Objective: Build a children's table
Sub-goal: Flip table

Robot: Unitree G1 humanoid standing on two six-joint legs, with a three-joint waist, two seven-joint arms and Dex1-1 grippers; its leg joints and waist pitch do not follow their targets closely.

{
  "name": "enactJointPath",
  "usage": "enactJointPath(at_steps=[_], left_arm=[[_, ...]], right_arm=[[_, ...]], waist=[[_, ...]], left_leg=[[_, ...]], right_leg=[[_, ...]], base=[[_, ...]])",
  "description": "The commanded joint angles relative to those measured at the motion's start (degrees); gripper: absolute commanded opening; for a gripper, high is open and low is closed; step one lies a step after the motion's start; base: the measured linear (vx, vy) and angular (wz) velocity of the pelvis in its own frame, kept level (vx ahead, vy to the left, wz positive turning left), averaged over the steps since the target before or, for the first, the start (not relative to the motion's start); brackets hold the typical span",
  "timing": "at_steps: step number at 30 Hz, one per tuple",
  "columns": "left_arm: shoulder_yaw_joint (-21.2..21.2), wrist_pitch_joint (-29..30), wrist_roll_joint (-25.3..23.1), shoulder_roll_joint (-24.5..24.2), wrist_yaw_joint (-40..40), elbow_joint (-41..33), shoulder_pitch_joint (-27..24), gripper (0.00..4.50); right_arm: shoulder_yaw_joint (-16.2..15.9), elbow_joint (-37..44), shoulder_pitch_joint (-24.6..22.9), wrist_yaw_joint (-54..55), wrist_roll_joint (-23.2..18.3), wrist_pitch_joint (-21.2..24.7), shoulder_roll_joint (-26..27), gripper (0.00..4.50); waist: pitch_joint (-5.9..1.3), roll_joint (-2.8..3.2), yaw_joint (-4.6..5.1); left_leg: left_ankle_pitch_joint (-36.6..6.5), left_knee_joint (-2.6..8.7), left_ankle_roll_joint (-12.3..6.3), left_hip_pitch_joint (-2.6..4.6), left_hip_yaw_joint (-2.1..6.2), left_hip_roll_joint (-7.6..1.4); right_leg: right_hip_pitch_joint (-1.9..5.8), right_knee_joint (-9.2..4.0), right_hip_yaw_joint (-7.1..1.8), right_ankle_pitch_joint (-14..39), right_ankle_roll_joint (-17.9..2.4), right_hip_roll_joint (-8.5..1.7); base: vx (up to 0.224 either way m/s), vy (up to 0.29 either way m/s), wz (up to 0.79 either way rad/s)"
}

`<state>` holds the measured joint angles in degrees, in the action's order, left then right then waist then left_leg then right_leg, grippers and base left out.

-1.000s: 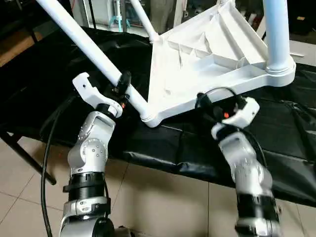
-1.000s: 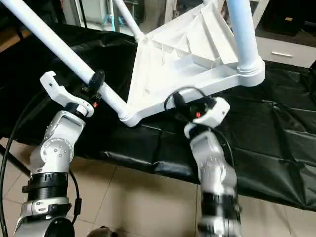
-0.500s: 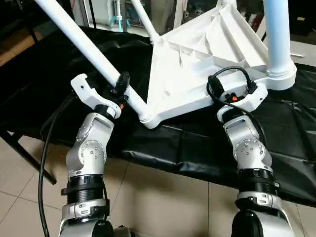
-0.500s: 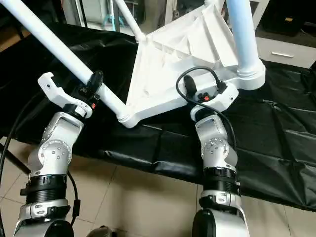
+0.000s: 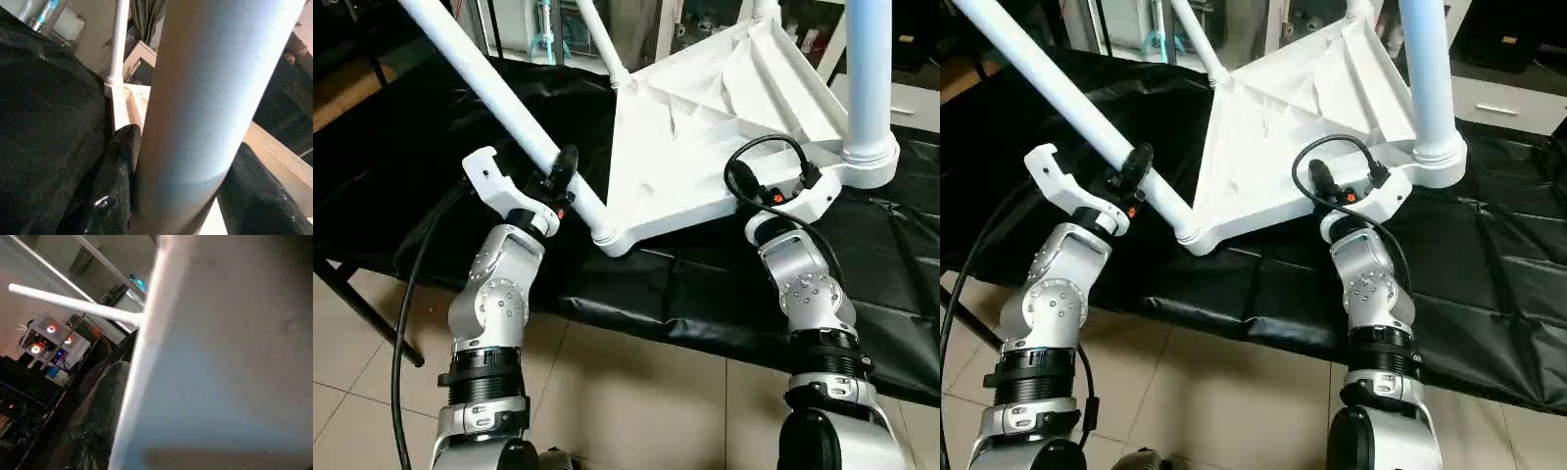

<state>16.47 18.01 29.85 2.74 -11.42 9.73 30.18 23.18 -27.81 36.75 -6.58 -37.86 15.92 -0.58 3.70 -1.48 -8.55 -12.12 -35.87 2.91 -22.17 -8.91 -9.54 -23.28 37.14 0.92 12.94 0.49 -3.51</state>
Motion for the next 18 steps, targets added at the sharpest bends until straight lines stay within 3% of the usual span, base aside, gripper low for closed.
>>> enactJointPath(at_steps=[1,3,5,6,8,14,15,18], left_arm=[[0.78,-0.96,2.33,0.97,0.25,-0.88,0.1,2.35],[1.06,-0.85,2.25,0.72,0.5,-0.59,0.01,2.7],[1.71,-0.81,2.58,0.58,0.88,-0.36,-0.07,2.73],[2.08,-1.24,2.13,0.44,1.6,-0.23,-0.12,2.8],[2.01,-1.75,1.09,0.16,2.37,0.04,-0.11,3.04],[3.78,-6.17,-4.88,-2.35,8.64,3.1,0.14,3.18],[4.47,-6.97,-5.37,-3.04,9.72,3.5,0.02,3.18],[5.36,-7.54,-5.69,-4.16,10.54,3.79,-0.39,3.18]], right_arm=[[0.49,0.78,1.66,2.29,2.51,-1.96,-2.06,2.17],[-0.05,1.56,2.0,2.98,3.8,-2.45,-2.72,2.15],[-1.51,2.9,1.91,4.04,6.56,-3.27,-3.46,2.13],[-2.52,4.28,1.65,5.38,8.58,-3.84,-3.69,2.12],[-2.98,5.06,1.47,6.38,9.64,-4.21,-3.79,2.11],[-4.46,11.66,-1.06,13.69,16.3,-5.98,-4.3,2.11],[-5.02,13.5,-1.97,14.56,17.7,-5.89,-4.65,2.11],[-6.82,16.77,-3.41,15.17,19.96,-4.72,-5.56,2.11]], waist=[[-5.06,-0.67,-0.14],[-5.03,-0.76,-0.09],[-5.01,-0.72,-0.12],[-4.94,-1.07,-0.12],[-4.9,-0.79,-0.36],[-4.67,-0.87,-0.74],[-4.61,-0.99,-0.75],[-4.54,-0.88,-0.78]], left_leg=[[6.91,3.31,-4.84,1.12,0.13,-2.41],[6.43,3.38,-4.48,1.11,0.09,-2.37],[6.09,3.36,-4.04,1.18,0.02,-2.35],[5.63,3.41,-4.0,1.22,-0.11,-2.35],[4.82,3.53,-3.83,1.33,-0.12,-2.49],[0.26,4.14,-1.02,1.78,-0.48,-2.74],[-0.62,4.3,-0.23,1.76,-0.48,-2.68],[-2.17,4.56,0.89,1.77,-0.48,-2.65]], right_leg=[[3.38,-2.2,-1.48,-13.47,-13.85,-3.93],[3.37,-2.23,-1.45,-12.97,-13.62,-3.87],[3.26,-2.33,-1.47,-12.82,-13.64,-3.84],[3.22,-2.46,-1.52,-12.52,-13.32,-3.76],[3.07,-2.54,-1.52,-11.12,-12.44,-3.82],[2.53,-3.13,-1.54,-5.99,-9.01,-3.61],[2.5,-3.27,-1.53,-5.05,-7.66,-3.65],[2.32,-3.46,-1.47,-3.36,-6.17,-3.72]], base=[[0.0,0.0,0.0],[0.0,0.0,0.0],[0.0,0.0,0.0],[0.0,0.0,0.0],[0.0,0.0,0.0],[0.0,0.0,0.0],[0.0,0.0,0.0],[0.0,0.0,0.0]])
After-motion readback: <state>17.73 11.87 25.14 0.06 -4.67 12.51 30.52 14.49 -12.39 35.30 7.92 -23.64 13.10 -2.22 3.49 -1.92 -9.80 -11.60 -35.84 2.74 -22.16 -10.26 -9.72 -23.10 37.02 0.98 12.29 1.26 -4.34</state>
